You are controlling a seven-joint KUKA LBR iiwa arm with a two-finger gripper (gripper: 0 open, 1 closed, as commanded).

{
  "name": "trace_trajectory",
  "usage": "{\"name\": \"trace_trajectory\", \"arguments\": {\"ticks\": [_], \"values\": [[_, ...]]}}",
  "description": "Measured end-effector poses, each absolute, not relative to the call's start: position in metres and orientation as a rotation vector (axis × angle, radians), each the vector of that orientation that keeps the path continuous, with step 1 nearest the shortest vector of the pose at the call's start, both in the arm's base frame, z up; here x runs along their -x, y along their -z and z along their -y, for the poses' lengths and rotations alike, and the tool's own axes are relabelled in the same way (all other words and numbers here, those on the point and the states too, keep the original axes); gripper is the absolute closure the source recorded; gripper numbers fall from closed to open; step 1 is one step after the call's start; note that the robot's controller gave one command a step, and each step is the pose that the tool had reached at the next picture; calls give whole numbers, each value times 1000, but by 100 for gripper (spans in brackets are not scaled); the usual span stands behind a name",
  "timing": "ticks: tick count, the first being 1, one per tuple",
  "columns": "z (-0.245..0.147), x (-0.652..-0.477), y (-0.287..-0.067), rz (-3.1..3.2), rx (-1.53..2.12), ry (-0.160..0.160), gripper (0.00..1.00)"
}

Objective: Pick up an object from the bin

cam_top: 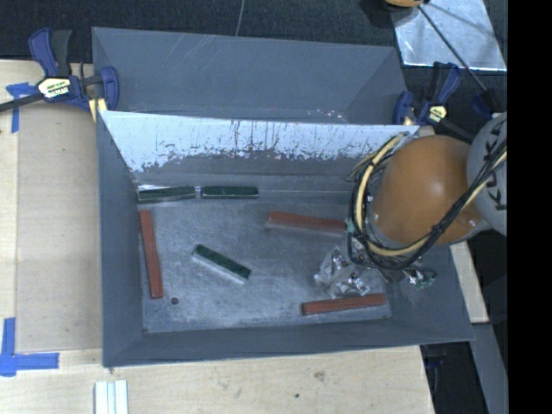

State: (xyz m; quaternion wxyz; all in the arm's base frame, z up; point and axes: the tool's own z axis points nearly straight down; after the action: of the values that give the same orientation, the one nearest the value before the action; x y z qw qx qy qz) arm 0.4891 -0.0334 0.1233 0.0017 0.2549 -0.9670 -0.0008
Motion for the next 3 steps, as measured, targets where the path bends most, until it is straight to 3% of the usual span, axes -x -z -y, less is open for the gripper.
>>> {"name": "trace_trajectory", "arguments": {"ticks": [1, 2, 3], "values": [[33, -494, -143, 3060, -720, 0, 0], [33, -494, -142, 3060, -720, 0, 0], [69, -491, -76, 3035, -893, -6, 100]]}}
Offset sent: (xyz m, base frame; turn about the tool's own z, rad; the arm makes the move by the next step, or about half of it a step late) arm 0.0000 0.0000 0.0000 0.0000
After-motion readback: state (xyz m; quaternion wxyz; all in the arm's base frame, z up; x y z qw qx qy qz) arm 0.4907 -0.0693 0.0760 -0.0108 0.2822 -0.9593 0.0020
